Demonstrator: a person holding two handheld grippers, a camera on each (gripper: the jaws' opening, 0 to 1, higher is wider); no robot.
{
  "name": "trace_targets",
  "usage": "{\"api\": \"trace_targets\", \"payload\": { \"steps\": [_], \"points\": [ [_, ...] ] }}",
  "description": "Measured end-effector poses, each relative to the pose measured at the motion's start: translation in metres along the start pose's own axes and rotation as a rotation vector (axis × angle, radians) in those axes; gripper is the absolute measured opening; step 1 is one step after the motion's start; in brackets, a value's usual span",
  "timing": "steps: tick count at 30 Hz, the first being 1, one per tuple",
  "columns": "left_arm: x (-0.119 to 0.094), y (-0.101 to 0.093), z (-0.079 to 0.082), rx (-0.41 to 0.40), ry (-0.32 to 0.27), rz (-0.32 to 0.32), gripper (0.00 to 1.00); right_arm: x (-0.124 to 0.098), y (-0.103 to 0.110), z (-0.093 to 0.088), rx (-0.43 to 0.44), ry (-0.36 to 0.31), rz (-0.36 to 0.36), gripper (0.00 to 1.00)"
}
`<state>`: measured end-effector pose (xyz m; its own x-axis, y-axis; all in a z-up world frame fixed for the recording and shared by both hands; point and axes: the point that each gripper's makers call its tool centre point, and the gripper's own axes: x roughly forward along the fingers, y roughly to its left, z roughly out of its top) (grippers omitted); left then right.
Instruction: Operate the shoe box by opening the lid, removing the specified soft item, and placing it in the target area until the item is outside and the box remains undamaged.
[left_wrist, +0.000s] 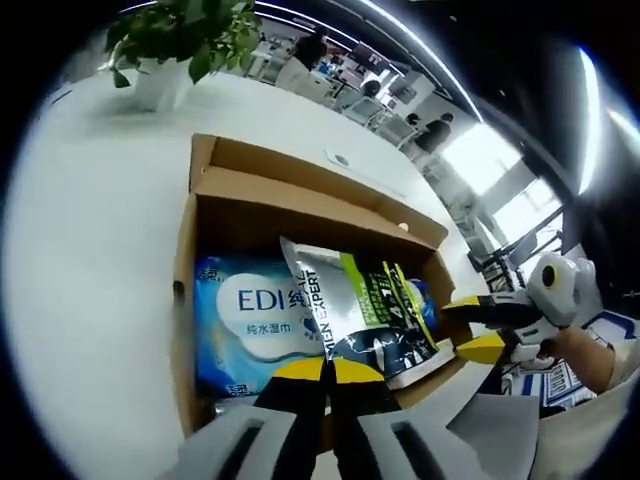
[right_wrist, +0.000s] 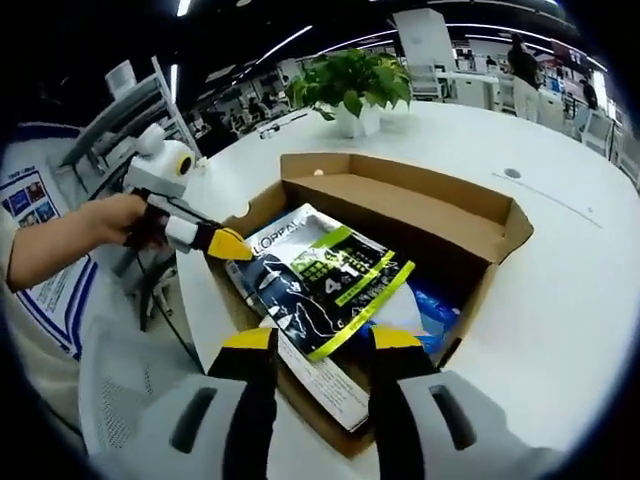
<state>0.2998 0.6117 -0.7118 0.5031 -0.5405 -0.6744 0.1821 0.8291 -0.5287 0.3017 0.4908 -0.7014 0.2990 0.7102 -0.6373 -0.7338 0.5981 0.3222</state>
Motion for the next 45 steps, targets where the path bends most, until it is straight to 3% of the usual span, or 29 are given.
{"api": "trace_targets", "payload": {
  "steps": [13,23,27,29,32,34,45],
  "points": [
    [-0.003,0.005,0.0,0.03,0.008,0.014,0.0,0.024,0.002,-0.014,0.109,0.093,0.008,0.23],
    [-0.005,0.006,0.002,0.042,-0.001,0.02,0.0,0.024,-0.005,-0.011,0.155,0.083,-0.017,0.16],
    [-0.007,0.009,0.001,0.035,-0.01,0.031,0.0,0.024,-0.001,0.001,0.27,0.023,0.01,0.1],
    [-0.006,0.007,-0.001,0.034,-0.003,0.022,0.0,0.025,0.003,0.001,0.337,0.036,0.035,0.07],
    [-0.003,0.004,-0.003,0.042,0.001,0.025,0.0,0.029,0.002,-0.006,0.293,0.066,0.011,0.08],
    [-0.003,0.005,-0.003,0.071,0.006,0.04,0.0,0.03,-0.003,-0.006,0.229,0.06,-0.025,0.04],
    [-0.009,-0.011,0.006,0.082,-0.027,0.017,0.0,0.012,-0.004,-0.001,0.219,0.031,-0.03,0.01]
  ]
}}
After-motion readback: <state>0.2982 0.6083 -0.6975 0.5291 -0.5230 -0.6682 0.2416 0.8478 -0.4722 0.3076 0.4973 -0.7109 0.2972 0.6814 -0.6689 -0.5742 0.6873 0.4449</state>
